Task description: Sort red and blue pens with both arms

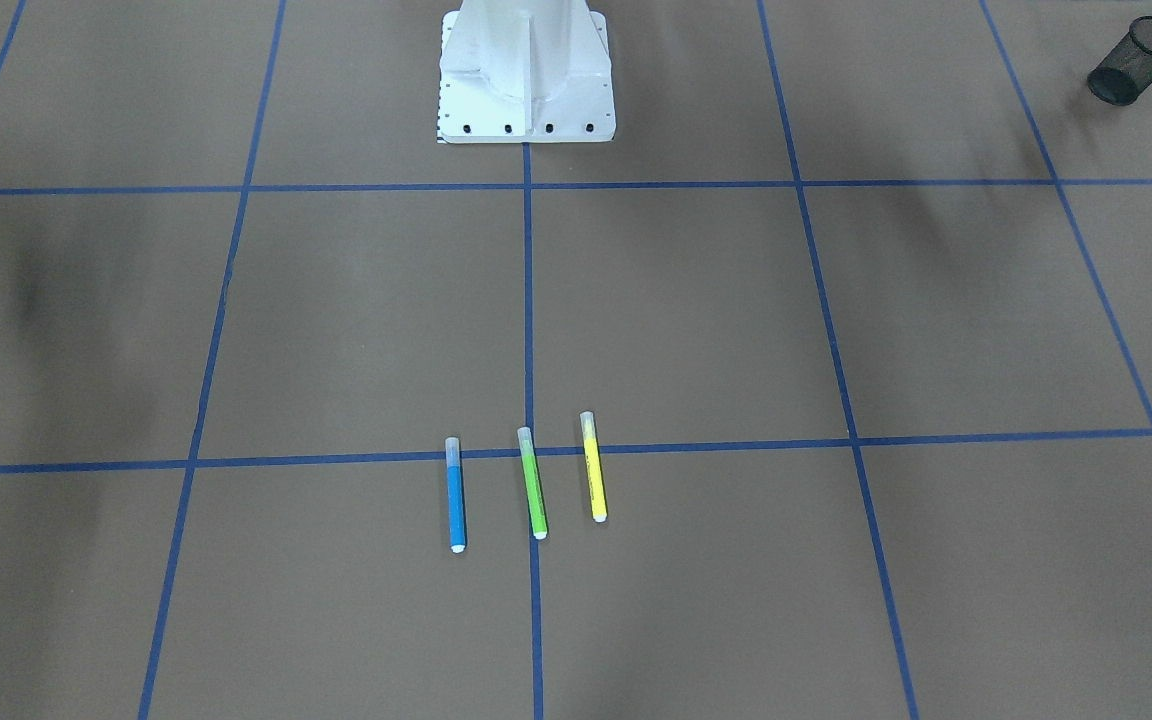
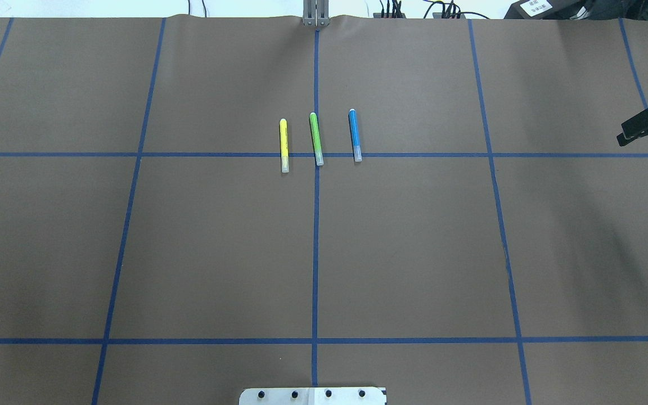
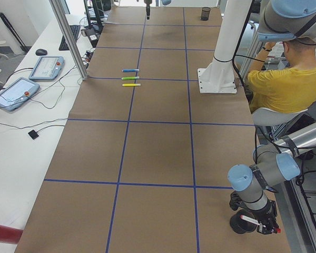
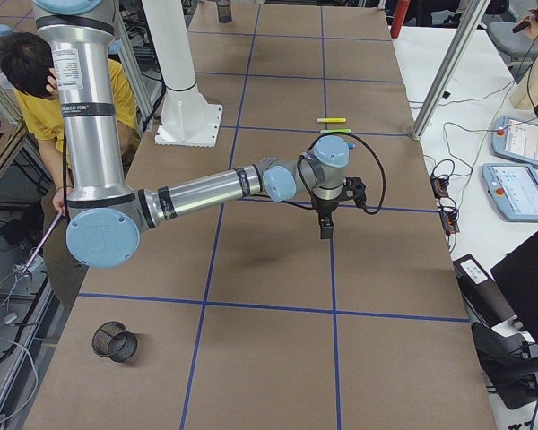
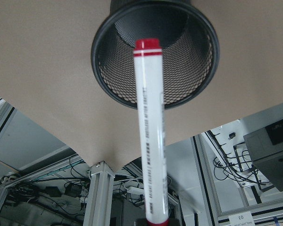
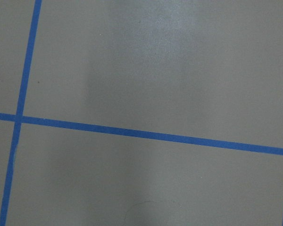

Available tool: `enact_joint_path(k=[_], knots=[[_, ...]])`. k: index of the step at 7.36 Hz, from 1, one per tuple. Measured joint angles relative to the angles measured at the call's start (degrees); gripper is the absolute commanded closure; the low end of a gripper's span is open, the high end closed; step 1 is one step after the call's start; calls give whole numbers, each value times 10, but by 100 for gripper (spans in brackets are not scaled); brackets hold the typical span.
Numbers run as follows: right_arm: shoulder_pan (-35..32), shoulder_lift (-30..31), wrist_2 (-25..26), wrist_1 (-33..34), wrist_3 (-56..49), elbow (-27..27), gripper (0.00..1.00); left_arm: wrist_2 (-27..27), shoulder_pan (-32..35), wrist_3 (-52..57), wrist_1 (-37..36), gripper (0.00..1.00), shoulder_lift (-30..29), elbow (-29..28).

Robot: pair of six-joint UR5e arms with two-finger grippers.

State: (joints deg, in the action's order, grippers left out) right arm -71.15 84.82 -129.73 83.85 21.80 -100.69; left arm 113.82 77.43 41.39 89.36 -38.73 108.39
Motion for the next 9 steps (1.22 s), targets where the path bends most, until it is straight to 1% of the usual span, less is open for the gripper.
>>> enact_joint_path(k=[1, 2, 6, 9], knots=[[0, 0, 0, 0, 0, 0, 0, 6, 0, 0, 0, 100, 0, -1], [0, 1, 0, 0, 0, 0, 0, 12, 0, 0, 0, 94, -1, -2], [0, 1, 0, 0, 0, 0, 0, 17, 0, 3, 0, 82, -2, -1], [0, 2, 0, 0, 0, -1, 0, 18, 0, 7, 1, 82, -3, -1]])
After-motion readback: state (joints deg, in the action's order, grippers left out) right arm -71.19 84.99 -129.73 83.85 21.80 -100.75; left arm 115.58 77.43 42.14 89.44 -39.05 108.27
